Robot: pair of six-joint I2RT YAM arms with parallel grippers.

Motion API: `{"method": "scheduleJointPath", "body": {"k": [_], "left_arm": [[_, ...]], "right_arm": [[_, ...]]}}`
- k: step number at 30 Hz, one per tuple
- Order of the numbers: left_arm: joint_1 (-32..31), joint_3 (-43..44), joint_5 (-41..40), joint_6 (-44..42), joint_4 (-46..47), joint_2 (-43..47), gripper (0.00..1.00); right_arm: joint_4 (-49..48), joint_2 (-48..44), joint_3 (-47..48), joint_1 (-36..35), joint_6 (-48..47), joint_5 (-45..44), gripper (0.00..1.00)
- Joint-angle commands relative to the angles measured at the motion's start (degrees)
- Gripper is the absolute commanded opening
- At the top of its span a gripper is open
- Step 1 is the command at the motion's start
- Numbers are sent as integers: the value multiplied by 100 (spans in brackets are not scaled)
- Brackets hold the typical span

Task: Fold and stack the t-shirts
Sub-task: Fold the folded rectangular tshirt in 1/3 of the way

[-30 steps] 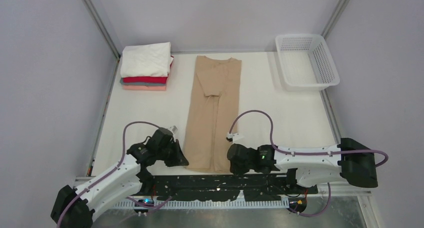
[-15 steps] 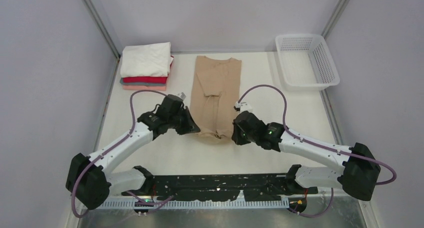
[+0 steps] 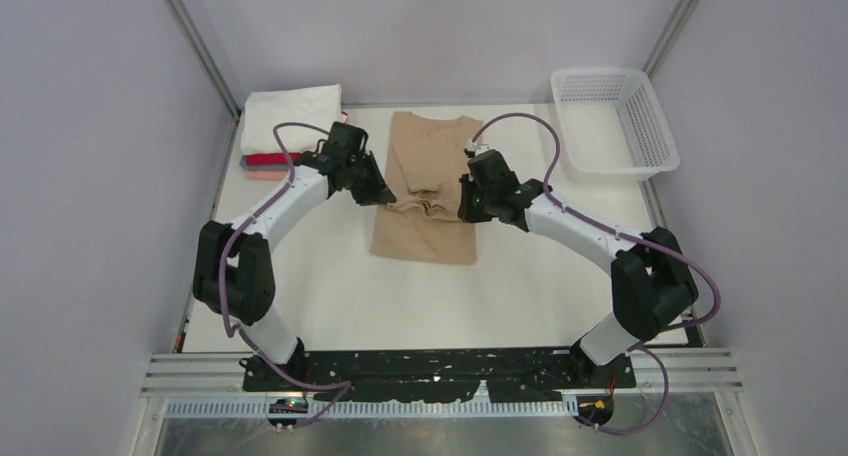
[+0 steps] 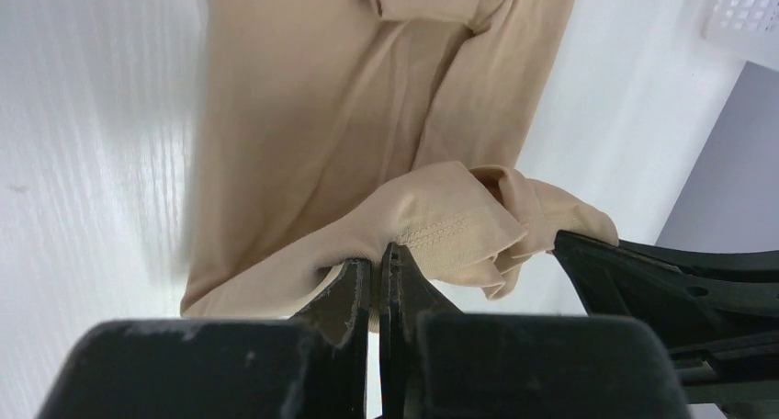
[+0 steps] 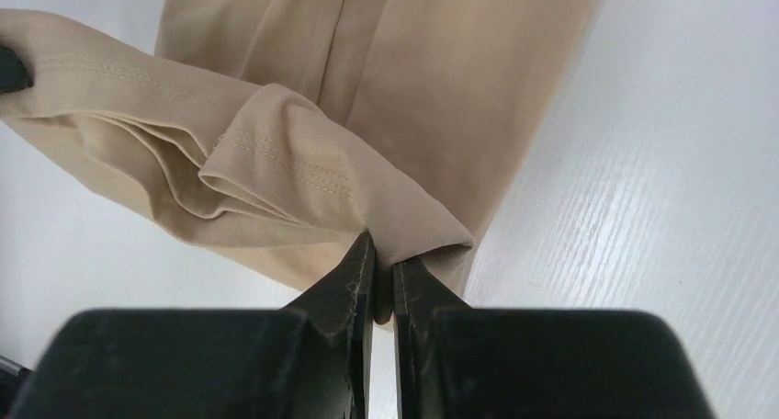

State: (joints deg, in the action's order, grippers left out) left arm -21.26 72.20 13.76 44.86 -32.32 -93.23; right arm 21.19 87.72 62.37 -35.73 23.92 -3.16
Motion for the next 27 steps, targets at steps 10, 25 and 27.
{"method": "scheduleJointPath", "body": {"k": [10, 25, 27], "left_arm": [[341, 1549, 628, -615, -625, -1581, 0], [551, 2444, 192, -820, -1207, -1874, 99], [552, 2276, 28, -870, -1221, -1603, 100]], "right_arm": [[-319, 1162, 876, 682, -44, 678, 16], [-595, 1680, 1576, 1005, 169, 383, 81], [-607, 1422, 1455, 1004, 172, 148, 99]]}}
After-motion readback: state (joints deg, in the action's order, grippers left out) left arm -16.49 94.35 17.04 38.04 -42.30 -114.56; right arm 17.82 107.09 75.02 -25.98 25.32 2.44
